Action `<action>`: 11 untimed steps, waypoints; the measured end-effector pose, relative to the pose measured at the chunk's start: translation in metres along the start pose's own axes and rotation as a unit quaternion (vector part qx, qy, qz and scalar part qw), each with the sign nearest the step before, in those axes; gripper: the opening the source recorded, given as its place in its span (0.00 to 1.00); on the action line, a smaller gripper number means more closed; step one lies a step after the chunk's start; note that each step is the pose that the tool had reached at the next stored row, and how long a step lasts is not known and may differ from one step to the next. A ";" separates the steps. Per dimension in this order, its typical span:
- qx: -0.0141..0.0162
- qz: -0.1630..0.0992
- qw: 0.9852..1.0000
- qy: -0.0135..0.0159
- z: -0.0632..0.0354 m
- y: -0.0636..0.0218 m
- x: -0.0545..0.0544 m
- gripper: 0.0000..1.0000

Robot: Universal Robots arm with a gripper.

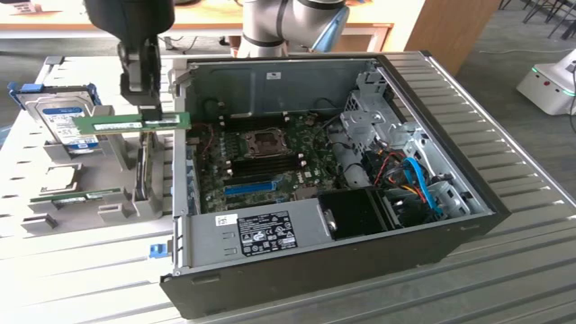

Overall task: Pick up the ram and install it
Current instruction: 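Pick up the ram and move it above insertion slot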

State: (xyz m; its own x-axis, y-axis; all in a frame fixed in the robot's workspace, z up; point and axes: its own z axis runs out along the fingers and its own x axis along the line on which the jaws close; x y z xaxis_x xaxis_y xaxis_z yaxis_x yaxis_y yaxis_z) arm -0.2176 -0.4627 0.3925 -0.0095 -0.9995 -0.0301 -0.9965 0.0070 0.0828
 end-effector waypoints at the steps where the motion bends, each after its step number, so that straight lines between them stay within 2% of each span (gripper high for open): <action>1: 0.000 -0.001 1.000 0.000 -0.0003 -0.0040 0.000 0.12; 11: 0.000 -0.008 1.000 -0.001 -0.0035 -0.0421 0.000 0.12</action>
State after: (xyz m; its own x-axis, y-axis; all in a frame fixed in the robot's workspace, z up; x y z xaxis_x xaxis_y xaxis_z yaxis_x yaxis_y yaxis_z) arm -0.1753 -0.4627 0.3925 0.0057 -0.9995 -0.0326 -0.9965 -0.0084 0.0829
